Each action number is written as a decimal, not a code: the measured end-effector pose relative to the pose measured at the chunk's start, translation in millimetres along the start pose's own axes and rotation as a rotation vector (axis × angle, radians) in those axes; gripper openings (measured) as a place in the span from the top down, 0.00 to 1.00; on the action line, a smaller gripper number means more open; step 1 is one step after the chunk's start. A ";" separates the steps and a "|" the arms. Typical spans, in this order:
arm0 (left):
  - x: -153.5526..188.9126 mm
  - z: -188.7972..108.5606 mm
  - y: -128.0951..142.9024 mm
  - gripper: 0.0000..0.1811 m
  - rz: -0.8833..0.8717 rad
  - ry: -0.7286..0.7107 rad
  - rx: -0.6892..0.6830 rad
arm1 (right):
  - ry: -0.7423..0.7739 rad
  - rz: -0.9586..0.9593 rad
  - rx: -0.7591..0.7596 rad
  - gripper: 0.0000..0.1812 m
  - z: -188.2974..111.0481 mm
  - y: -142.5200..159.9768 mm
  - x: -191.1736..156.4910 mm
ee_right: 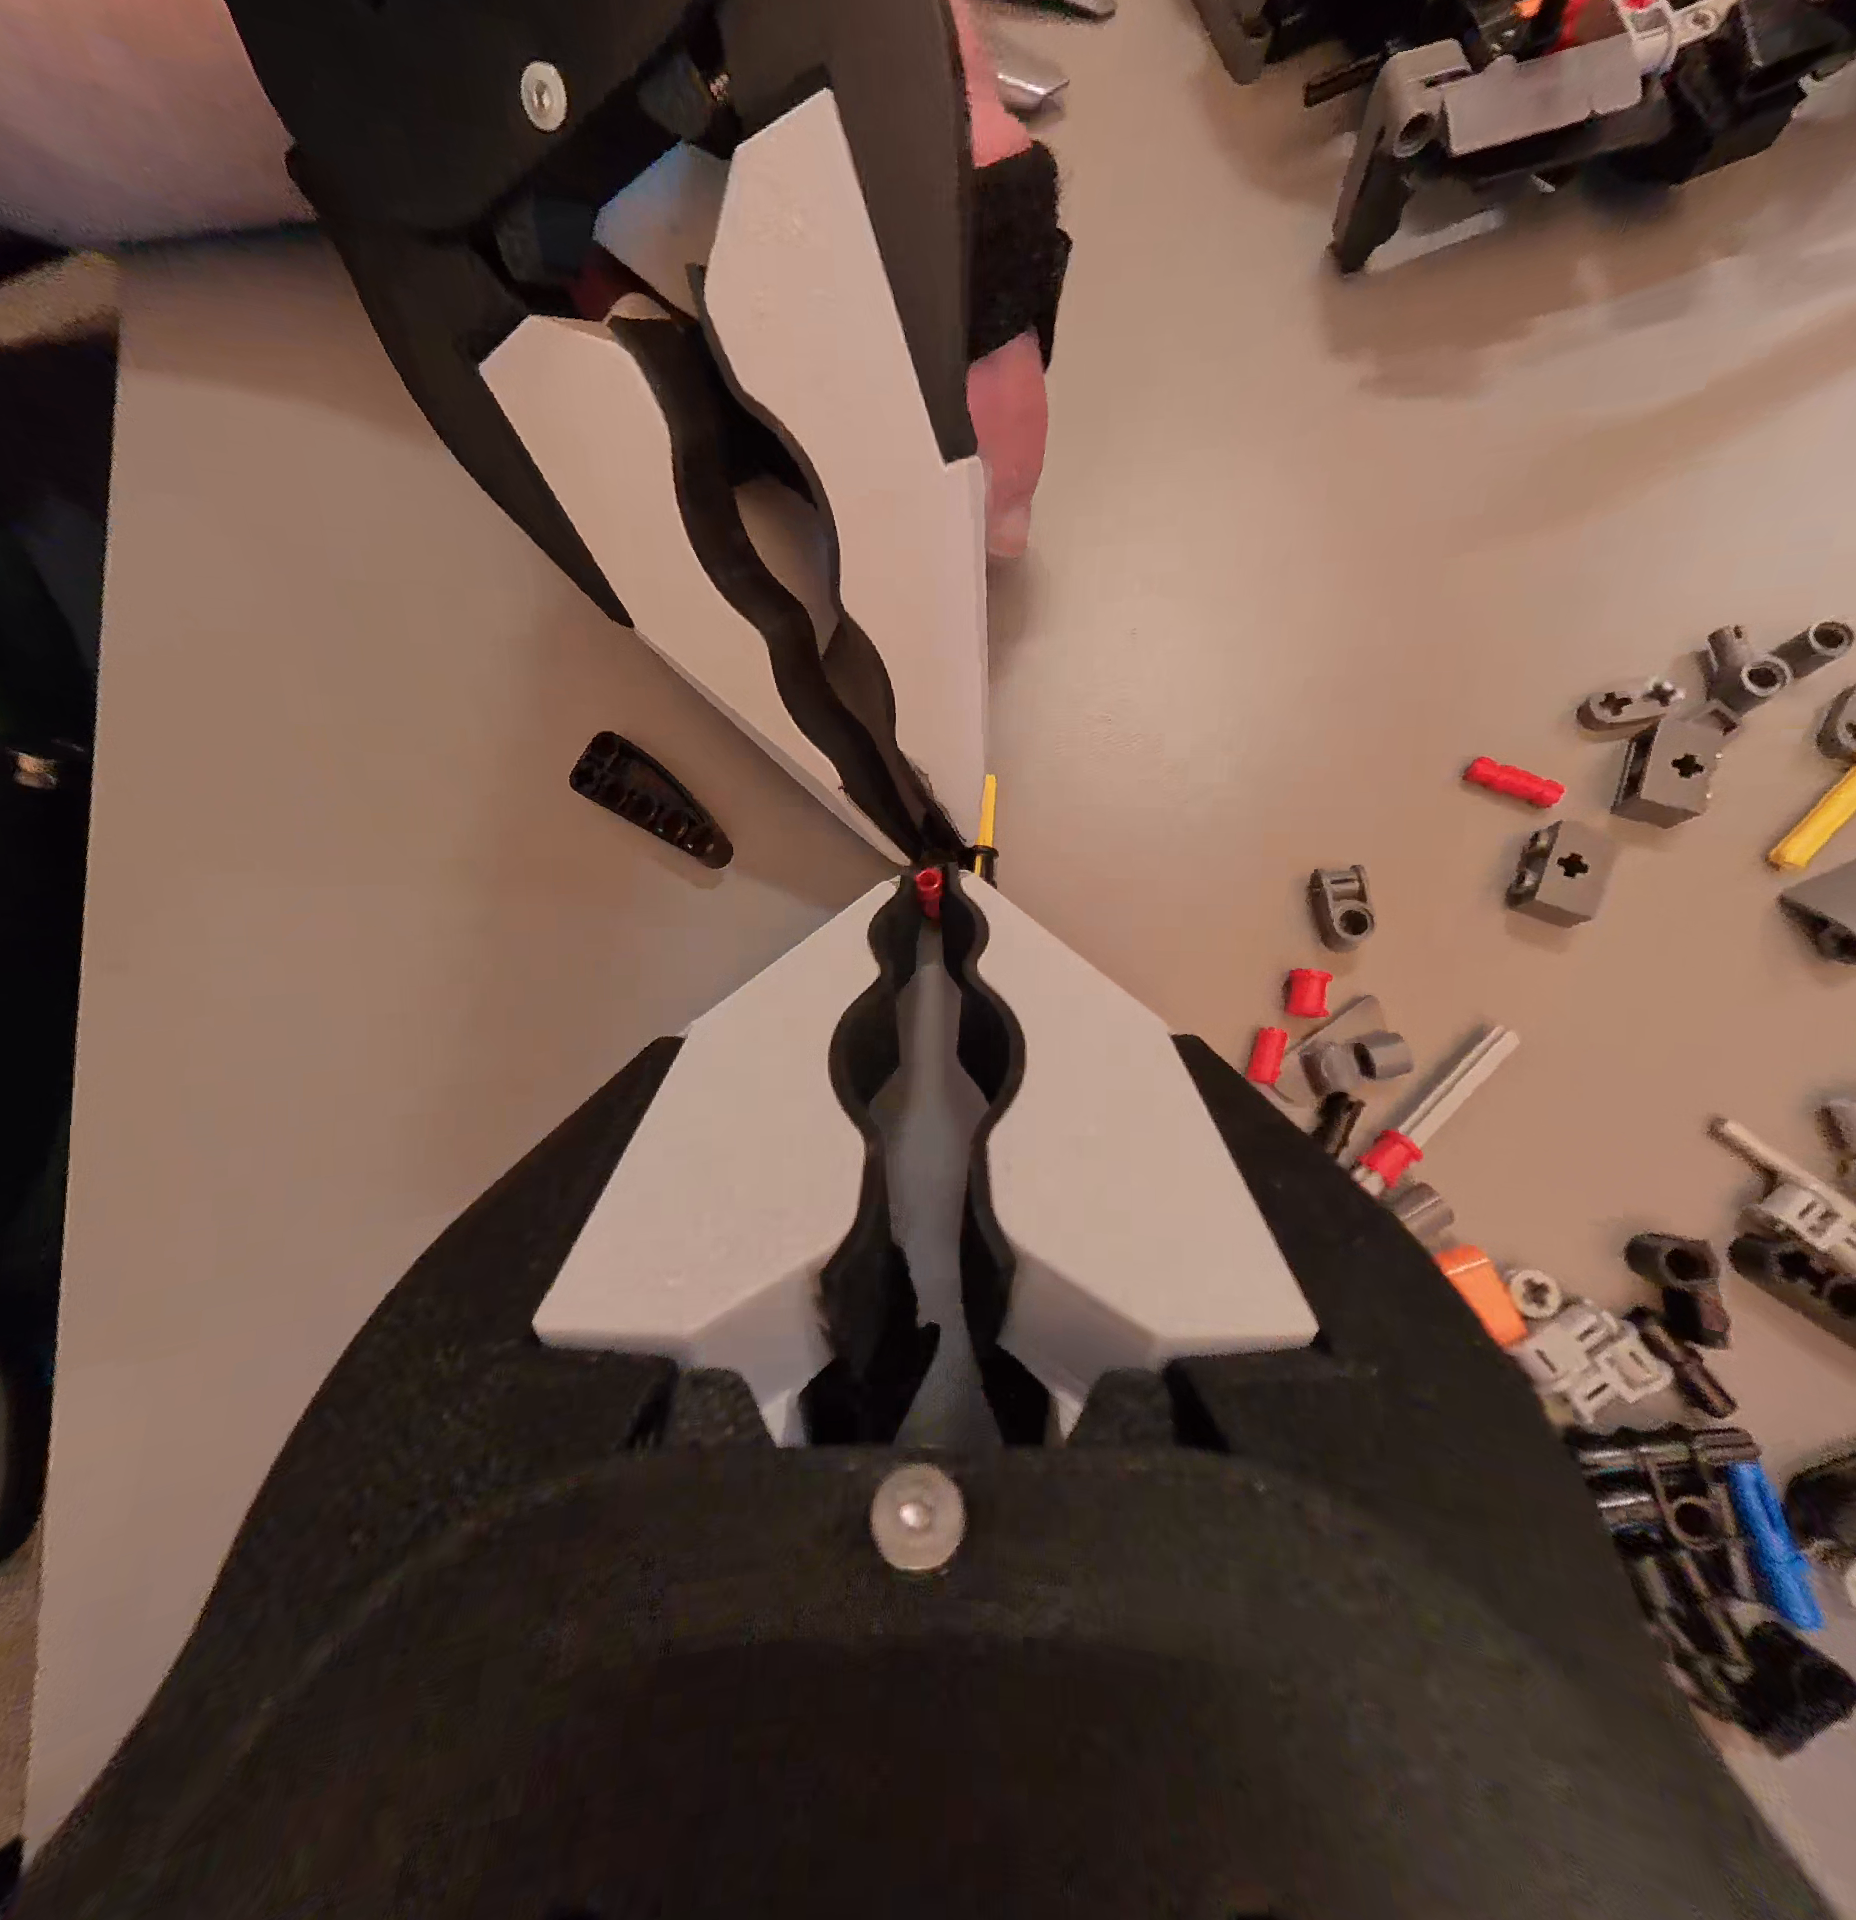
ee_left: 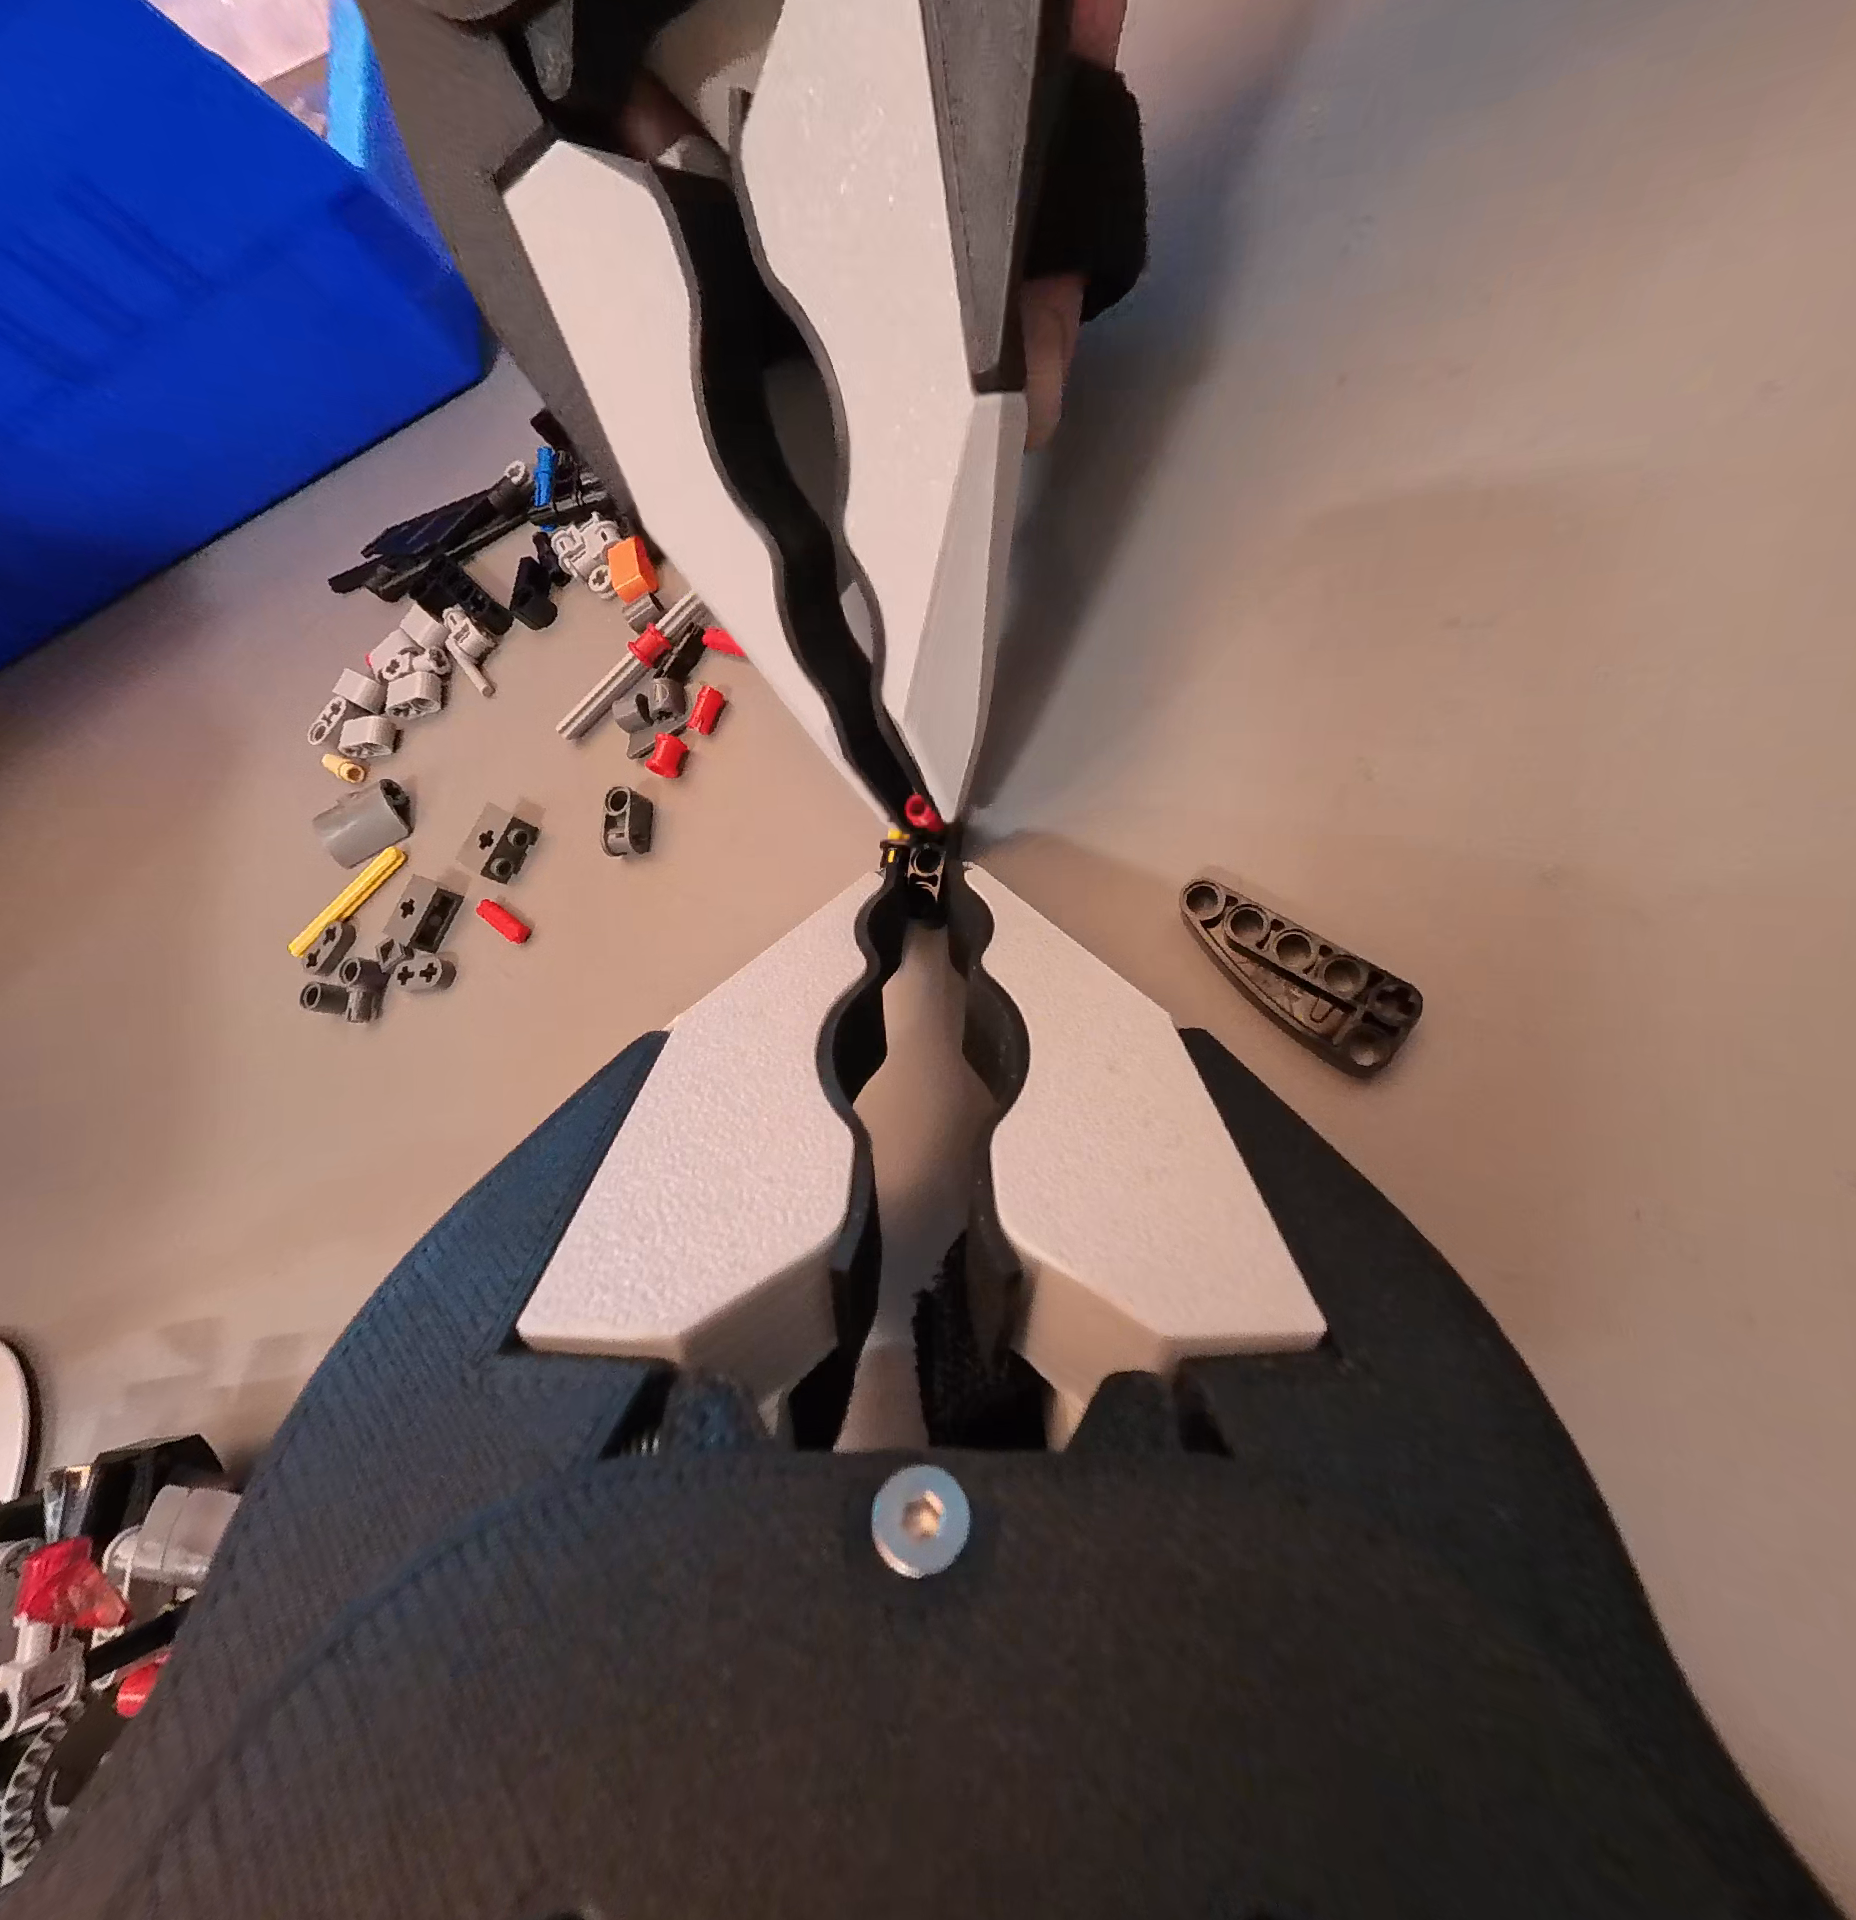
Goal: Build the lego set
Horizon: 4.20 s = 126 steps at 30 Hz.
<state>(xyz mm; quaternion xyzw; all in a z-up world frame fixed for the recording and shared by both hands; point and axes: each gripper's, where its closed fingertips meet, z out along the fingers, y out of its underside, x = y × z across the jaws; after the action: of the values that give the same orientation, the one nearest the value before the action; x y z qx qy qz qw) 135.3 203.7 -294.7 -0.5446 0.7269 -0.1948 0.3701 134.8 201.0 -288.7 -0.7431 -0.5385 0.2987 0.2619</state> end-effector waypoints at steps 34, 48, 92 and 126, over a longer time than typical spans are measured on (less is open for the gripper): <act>0.3 0.6 -0.7 0.96 0.002 0.002 0.002 | 0.026 -0.012 0.087 0.99 -3.0 1.1 -0.8; 0.7 0.8 -1.0 0.96 0.003 0.006 0.003 | 0.148 -0.150 -0.033 0.99 -2.8 3.6 -1.1; 0.6 0.5 -1.1 0.96 0.005 0.001 0.002 | 0.156 0.032 -0.095 0.91 -13.7 -0.8 3.8; 0.7 1.1 -1.3 0.97 0.005 0.004 0.002 | 0.077 0.111 -0.118 1.00 -0.9 5.2 2.9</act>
<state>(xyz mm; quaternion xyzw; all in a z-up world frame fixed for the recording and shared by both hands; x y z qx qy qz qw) 136.9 202.8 -294.7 -0.5422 0.7286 -0.1957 0.3699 139.5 202.2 -292.2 -0.7970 -0.5026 0.2518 0.2210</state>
